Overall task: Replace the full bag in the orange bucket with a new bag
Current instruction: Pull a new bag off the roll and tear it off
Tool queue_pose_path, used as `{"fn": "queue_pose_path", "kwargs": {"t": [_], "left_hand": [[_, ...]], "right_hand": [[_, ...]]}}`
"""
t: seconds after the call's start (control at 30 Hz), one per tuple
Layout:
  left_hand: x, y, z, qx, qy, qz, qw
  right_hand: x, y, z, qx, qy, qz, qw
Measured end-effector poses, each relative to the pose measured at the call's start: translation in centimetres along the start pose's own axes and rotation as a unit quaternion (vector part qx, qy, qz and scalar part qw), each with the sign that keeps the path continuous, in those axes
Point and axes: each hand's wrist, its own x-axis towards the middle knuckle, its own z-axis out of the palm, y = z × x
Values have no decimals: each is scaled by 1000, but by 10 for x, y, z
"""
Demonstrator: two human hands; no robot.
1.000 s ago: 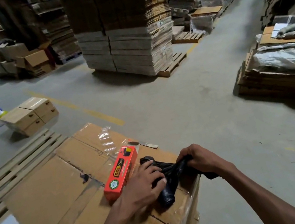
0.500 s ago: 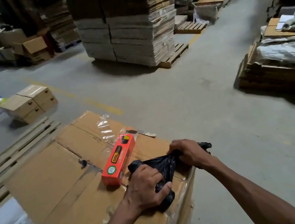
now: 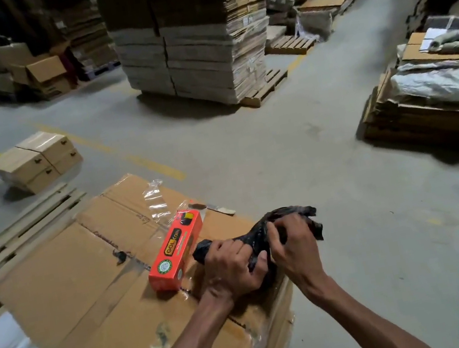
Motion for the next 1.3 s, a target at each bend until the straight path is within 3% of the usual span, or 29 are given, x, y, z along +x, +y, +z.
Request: {"fn": "queue_pose_path", "kwargs": {"t": [0.07,0.13,0.23,0.3,0.37,0.43,0.5,0.6,0.63,0.67,0.73,0.8,0.87,1.03,1.3], "left_hand": [[-4,3,5,-6,21,14,1000],[-9,4,5,-33,37,31,998],[-3,15,1,-71,62,54,994],[8,20,-3,-70,75,51,993],[18,16,-9,-55,81,37,995],[22,8,-17,-48,93,21,994],[26,6,-27,-58,112,11,992],[34,14,-32,-77,143,20,987],[35,17,-31,-83,144,28,986],[35,19,-27,-89,136,37,986],[29,19,-19,-99,91,57,989],[21,8,-13,-98,27,68,992],[20,-6,-10,-80,-42,109,990],[26,-26,-18,-28,-183,262,947],[38,-25,-26,3,-330,250,910]], "right_hand": [[-6,-2,3,67,-187,150,969],[-3,-1,9,158,-274,277,908],[11,-5,13,278,-298,400,821],[19,-13,13,251,-309,404,824],[22,-16,4,265,-237,387,851],[20,-15,-16,312,-196,402,838],[9,-14,-33,368,-275,463,758],[-4,-15,-30,451,-422,520,590],[-5,-20,-25,494,-432,525,542],[-3,-27,-21,518,-425,526,524],[8,-44,-14,526,-386,513,558],[20,-47,-6,483,-340,510,625],[25,-41,4,456,-334,509,650],[29,-27,21,467,-285,529,649],[43,-13,30,493,-247,558,620]]}}
